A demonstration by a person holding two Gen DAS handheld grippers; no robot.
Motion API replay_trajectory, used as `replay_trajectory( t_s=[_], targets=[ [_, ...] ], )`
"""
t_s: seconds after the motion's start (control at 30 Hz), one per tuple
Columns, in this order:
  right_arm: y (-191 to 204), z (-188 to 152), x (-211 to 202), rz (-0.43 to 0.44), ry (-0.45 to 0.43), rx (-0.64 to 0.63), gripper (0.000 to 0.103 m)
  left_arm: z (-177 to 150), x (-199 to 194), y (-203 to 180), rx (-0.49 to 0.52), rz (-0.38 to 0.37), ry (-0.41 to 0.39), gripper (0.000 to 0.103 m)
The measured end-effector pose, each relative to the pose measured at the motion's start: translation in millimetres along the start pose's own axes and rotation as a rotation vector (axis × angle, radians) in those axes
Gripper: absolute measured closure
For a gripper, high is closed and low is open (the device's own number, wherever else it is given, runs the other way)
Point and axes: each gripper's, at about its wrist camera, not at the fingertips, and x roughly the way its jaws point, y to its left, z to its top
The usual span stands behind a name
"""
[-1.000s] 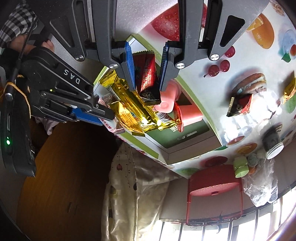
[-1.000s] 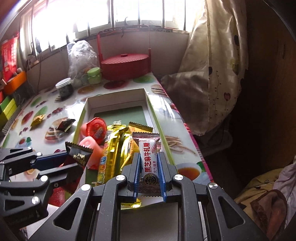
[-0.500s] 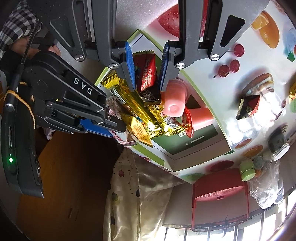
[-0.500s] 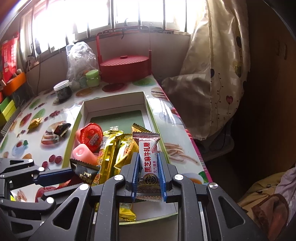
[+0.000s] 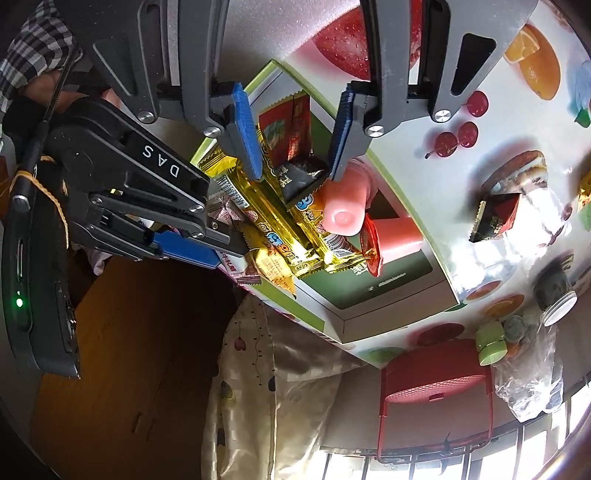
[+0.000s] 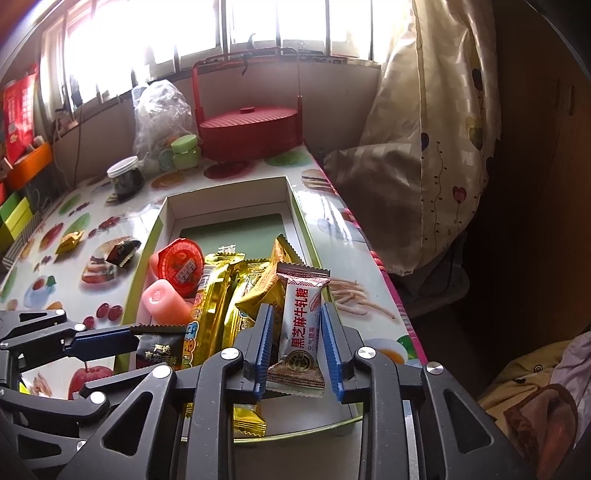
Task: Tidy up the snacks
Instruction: 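Open both grippers to drop the wafer bar and red packet into the box, then withdraw both open grippers from the box toward the remaining snacks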
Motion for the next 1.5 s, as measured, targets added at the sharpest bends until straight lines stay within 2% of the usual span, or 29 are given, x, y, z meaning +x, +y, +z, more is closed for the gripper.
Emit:
replay_trajectory(
  t_s=[0.07,0.13,0.4,0.63,1.13,1.5],
  targets=[
    [-0.2,-0.2,-1.9,0.0,-0.007,0.002,0.074,0.1,-1.2,0.0,-0.002,-0.003,-0.005,0.055],
    [-0.5,-0.2,-2.8,-0.004,-0.008,0.004,0.071,-0.1,-3.0,-0.1,-0.002,-0.008,-0.01,0.053],
    [-3.3,-1.7,-8.3,-0.006,-0.014,0.019,0.065,-0.6,-8.9,1.1,-0.009,-0.017,-0.021,0.052],
    [0.4,-1.6,-16.8,-0.004,-0.027,0.018,0.056,-1.0,-20.9,2.3,-0.012,-0.019,-0.042,0.052],
    [22.9,9.2,-37.3,0.013,-0.068,0.001,0.055,-4.9,-52.1,25.2,-0.065,0.032,-0.086,0.052],
    [52.4,17.1,-33.5,0.054,-0.065,-0.048,0.055,-9.5,-67.4,53.3,-0.115,0.073,-0.103,0.052]
  ],
)
